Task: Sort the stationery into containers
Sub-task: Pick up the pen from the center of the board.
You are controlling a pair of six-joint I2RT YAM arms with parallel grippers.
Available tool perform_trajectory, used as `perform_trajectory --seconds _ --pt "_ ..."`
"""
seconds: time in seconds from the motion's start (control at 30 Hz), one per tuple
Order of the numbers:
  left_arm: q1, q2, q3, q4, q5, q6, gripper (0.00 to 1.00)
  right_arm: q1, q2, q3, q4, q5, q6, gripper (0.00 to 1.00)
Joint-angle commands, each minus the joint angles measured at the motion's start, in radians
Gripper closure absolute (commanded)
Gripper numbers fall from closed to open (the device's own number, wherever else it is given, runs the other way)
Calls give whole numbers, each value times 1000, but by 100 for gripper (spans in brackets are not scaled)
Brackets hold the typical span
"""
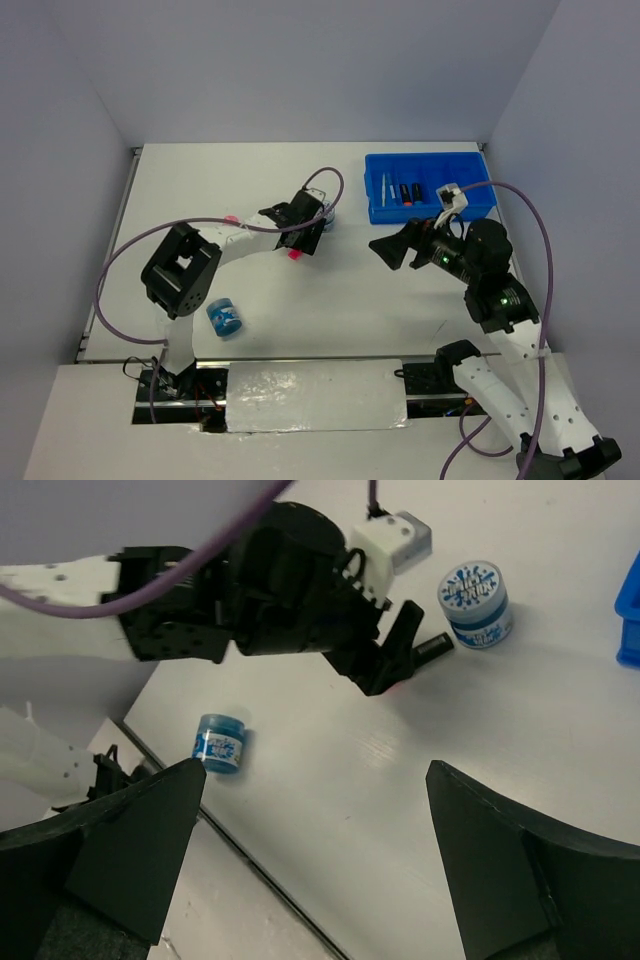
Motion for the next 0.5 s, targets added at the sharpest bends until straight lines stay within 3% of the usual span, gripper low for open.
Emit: perform_trajectory --seconds 0.0,0.2,0.37,0.4,0.47 --pt "12 31 -1 18 43 24 19 6 -50 42 19 -36 2 0" --pt "5 29 -80 56 95 -22 34 7 -64 64 2 -37 -4 0" --pt "-37 -14 -154 41 69 -54 66 9 -79 50 23 -53 13 0" --pt "-56 -26 -178 36 54 -74 79 7 -81 47 31 -56 20 0" --pt "-78 -81 -211 33 34 -111 87 6 -83 30 51 -54 31 0"
